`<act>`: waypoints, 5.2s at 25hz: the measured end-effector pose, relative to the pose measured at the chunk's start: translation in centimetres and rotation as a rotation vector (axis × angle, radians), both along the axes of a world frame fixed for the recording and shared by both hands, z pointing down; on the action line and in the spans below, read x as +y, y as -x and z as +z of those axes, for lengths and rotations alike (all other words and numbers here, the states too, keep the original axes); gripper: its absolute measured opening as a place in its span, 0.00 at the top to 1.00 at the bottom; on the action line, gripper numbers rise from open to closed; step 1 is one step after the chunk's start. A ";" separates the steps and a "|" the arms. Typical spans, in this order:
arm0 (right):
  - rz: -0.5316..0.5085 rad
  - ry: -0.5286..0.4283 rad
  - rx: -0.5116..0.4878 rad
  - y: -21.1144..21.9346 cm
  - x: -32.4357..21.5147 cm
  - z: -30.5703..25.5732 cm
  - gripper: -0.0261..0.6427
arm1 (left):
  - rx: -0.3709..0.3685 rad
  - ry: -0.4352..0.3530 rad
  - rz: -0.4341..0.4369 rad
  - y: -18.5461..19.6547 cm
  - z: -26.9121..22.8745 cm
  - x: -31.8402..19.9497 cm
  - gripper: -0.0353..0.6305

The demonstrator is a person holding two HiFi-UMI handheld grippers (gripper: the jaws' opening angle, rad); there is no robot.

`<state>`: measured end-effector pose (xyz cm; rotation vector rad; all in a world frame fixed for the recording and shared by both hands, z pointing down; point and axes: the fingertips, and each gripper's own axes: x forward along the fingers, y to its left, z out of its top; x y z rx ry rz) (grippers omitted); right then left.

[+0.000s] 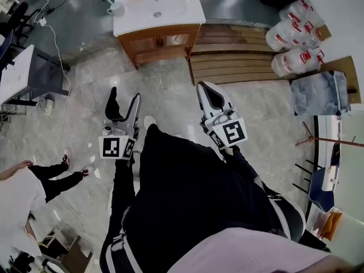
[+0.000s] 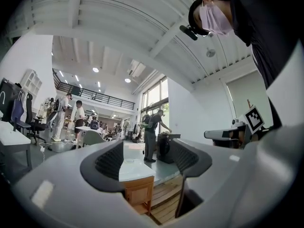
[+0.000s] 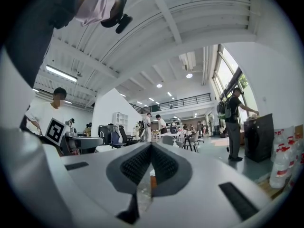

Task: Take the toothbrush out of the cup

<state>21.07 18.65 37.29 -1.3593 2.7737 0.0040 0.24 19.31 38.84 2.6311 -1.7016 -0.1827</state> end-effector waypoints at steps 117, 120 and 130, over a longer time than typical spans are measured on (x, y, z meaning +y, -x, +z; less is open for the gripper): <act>-0.044 -0.022 0.069 20.9 -47.5 0.7 0.96 | -0.011 0.125 0.156 20.1 -0.5 -47.0 0.85; -0.042 -0.031 0.061 20.6 -46.0 -0.1 0.96 | -0.039 0.123 0.163 19.4 -0.9 -44.6 0.85; -0.053 -0.069 0.029 20.6 -43.0 -1.4 0.96 | -0.056 0.109 0.166 17.1 -1.6 -40.0 0.85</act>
